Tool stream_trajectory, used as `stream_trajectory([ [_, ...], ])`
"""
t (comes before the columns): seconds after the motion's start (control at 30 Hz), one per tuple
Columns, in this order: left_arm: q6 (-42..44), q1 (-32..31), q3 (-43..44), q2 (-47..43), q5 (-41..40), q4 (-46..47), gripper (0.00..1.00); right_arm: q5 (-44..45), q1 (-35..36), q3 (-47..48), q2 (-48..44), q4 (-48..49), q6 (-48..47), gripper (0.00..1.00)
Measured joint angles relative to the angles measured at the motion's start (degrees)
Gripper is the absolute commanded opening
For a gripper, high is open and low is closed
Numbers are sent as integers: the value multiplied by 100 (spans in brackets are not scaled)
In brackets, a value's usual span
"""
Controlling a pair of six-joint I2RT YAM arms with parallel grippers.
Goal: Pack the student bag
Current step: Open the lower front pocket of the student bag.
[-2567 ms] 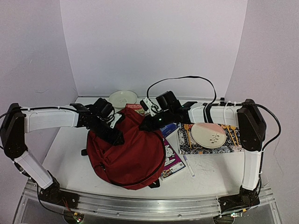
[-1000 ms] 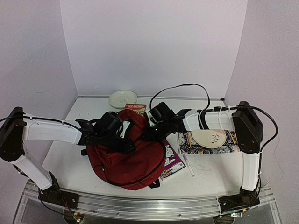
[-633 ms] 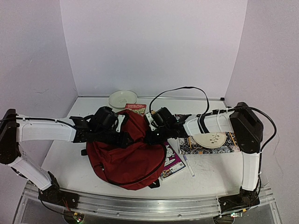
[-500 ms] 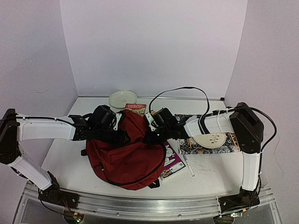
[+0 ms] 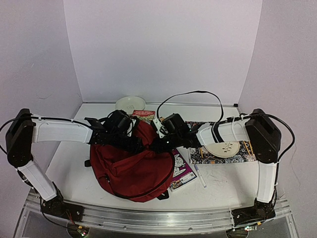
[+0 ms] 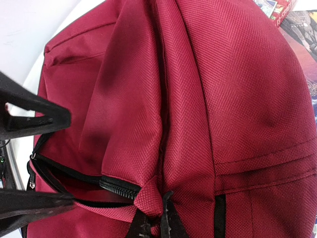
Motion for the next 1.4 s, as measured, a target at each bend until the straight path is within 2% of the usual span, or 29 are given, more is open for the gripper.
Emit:
stream_trajectory([
  [0.3,100,-25,146,389,-257,-20,74,-25,0,0,-2,22,1,0],
  [0.5,166,-175,146,529,-507,-29,74,-46,0,7,-2,32,0,0],
  [0.83,56,-201,146,739,-1725,-483,63,-58,2,9,-63,36,-2,0],
  [1.07,24,-203,192,532,-2570,-962,53,-56,13,9,-107,89,-2,0],
  [1.23,37,-203,287,99,-2781,-1191,53,-63,13,25,-107,166,-2,0],
  [1.4,96,-200,308,-138,-2677,-1318,48,-92,13,65,-107,210,2,0],
])
